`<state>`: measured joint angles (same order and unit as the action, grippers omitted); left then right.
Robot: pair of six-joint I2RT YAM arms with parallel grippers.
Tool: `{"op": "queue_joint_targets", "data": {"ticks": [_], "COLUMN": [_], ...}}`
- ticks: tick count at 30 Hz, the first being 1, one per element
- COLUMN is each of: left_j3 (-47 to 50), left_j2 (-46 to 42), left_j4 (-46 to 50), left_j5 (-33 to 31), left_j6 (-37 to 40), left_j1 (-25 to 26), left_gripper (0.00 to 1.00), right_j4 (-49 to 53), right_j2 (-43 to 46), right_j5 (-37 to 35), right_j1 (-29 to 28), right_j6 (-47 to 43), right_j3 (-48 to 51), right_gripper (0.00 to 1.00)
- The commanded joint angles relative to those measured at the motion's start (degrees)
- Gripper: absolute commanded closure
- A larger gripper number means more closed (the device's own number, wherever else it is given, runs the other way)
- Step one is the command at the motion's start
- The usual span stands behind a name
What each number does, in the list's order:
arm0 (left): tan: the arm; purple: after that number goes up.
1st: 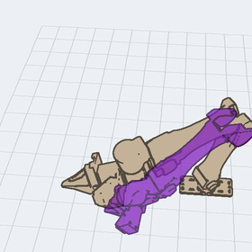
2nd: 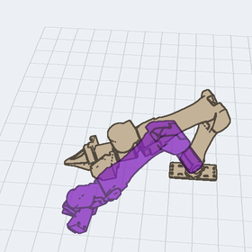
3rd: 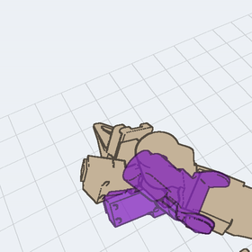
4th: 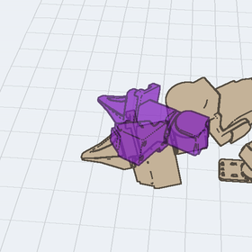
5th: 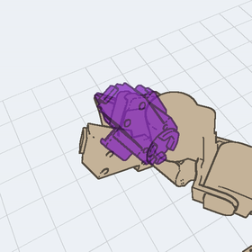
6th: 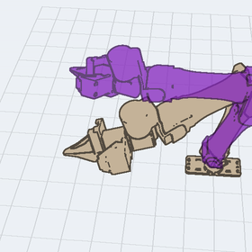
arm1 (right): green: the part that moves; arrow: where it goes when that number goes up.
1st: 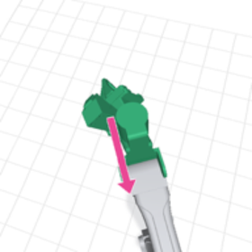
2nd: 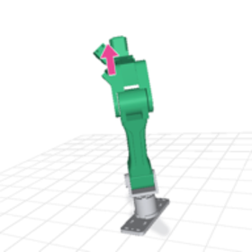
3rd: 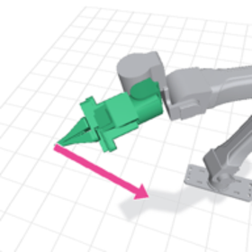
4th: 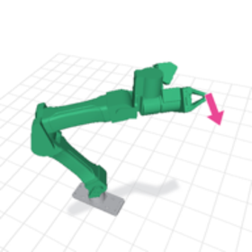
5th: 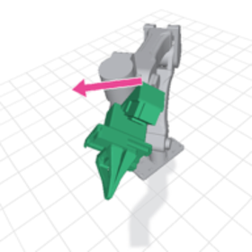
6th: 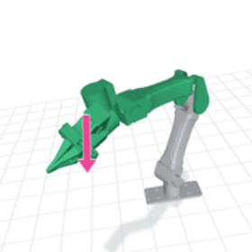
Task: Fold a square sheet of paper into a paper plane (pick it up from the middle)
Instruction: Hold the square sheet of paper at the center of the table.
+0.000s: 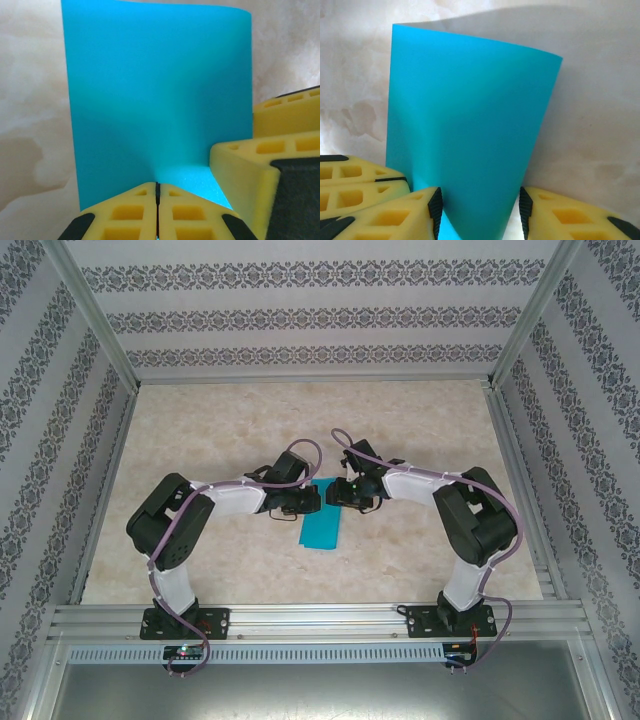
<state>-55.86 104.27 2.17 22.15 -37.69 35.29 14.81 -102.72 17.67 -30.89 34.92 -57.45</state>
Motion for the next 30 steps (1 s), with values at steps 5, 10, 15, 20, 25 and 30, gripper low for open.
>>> {"op": "queue_joint_targets", "data": {"ticks": [5,10,15,20,25,30], "left_j3": [-2.49,-3.24,-3.74,-4.26,-2.6,-2.94], "left_j2": [-1.97,-5.03,-8.11,-8.87,-10.31,-12.08], "left_j4": [3.82,7.98,14.13,18.46,18.22,19.99], "left_j5": [0.63,-0.7,-3.06,-4.16,-5.7,-7.9], "left_j6": [1.85,3.0,4.46,5.1,4.45,5.18], "left_j1": [0.66,0.33,-0.13,-0.13,-0.13,-0.13], "left_gripper": [0.89,0.87,0.81,0.71,0.66,0.61], "right_j4": [1.75,1.63,0.67,0.5,1.0,1.84], "right_j2": [-0.4,0.23,0.82,0.94,1.54,1.73], "right_j5": [-2.95,-3.73,-3.84,-4.04,-4.75,-5.19], "right_j1": [0.13,0.14,0.13,-0.02,-0.22,-0.35], "right_j6": [-1.73,-2.04,-2.11,-3.07,-4.81,-5.97], "right_j3": [0.05,1.06,2.18,2.47,2.73,2.32], "right_gripper": [0.64,0.64,0.65,0.67,0.67,0.66]}}
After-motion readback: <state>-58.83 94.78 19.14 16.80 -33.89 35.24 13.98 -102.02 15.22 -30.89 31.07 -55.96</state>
